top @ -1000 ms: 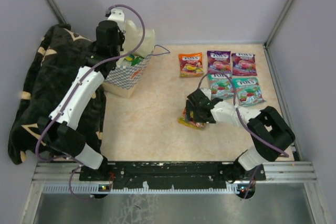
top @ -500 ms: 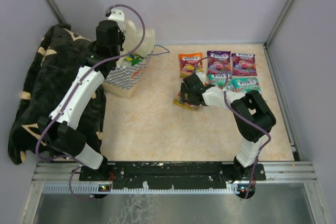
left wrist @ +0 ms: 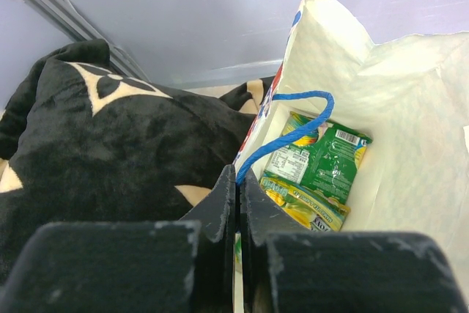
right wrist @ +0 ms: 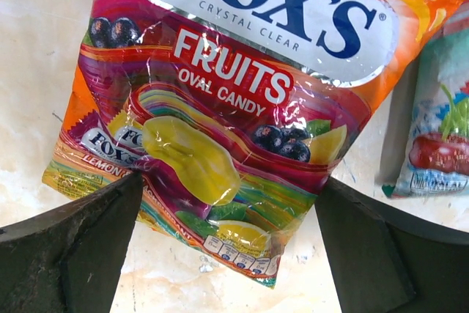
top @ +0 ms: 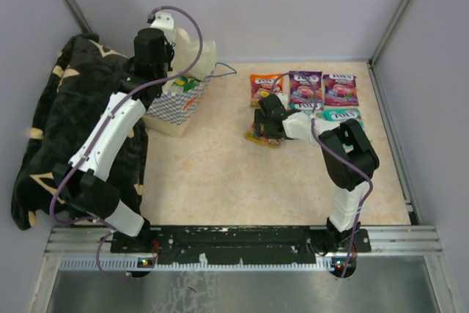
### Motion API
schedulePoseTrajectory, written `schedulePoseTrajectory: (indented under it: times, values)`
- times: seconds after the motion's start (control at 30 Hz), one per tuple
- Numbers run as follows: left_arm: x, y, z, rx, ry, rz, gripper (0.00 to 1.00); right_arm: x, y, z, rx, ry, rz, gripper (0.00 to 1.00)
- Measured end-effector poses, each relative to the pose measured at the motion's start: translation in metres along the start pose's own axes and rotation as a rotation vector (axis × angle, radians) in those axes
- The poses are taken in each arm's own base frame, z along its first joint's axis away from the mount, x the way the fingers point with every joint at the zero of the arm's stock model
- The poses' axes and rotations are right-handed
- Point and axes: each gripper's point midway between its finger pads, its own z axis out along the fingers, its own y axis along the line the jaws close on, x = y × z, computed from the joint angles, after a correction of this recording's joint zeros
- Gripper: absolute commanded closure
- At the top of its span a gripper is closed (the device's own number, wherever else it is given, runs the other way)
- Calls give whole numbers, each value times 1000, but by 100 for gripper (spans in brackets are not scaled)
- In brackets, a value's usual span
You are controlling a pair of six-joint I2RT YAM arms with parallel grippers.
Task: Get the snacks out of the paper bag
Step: Move the snack to the center of the board.
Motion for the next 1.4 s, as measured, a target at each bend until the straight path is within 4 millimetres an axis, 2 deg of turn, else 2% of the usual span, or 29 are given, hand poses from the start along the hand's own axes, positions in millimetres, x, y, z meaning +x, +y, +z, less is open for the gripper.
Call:
schedulePoseTrajectory:
  times: [0.17,0.37,0.5,0.6,0.7,0.77,0.8,0.9,1.0,1.07,1.1,1.17,1.23,1.3,1.4]
  values:
    - [0,0,0,0,0,1,100,-3,2,1,-23,18,-75,2]
    - [-1,0,0,3,-6,13,100,6,3,-1,-77,52,-177,3]
    - [-8,-5,7,25,-74,59,100,15,-4,-9,-82,83,-238,1]
    - [0,-18,14,77,-125,144,100,16,-14,-24,-55,100,-270,1]
    - [-5,-31,15,149,-174,206,100,-1,-22,-55,-40,53,-267,1]
    - [-23,-40,8,219,-251,227,100,-27,-19,-83,-64,-39,-238,1]
    - [-31,-43,3,249,-285,235,100,-47,-15,-104,-92,-115,-210,1]
    - [-58,-50,-25,353,-421,252,100,-96,1,-162,-209,-317,-128,1]
    - [-78,-53,-61,445,-543,267,100,-133,21,-223,-379,-485,-56,1]
    - [-84,-58,-80,503,-598,274,100,-150,35,-247,-465,-533,-20,1]
    - [-85,-61,-85,523,-611,279,100,-156,41,-250,-491,-538,-7,1]
    - [-82,-70,-91,566,-625,291,100,-164,54,-246,-525,-529,17,1]
    - [-76,-82,-94,605,-626,309,100,-161,67,-219,-536,-472,36,1]
    - [-70,-90,-96,629,-624,325,100,-146,77,-178,-515,-378,46,1]
    - [-67,-97,-99,647,-623,347,100,-108,79,-119,-462,-225,51,1]
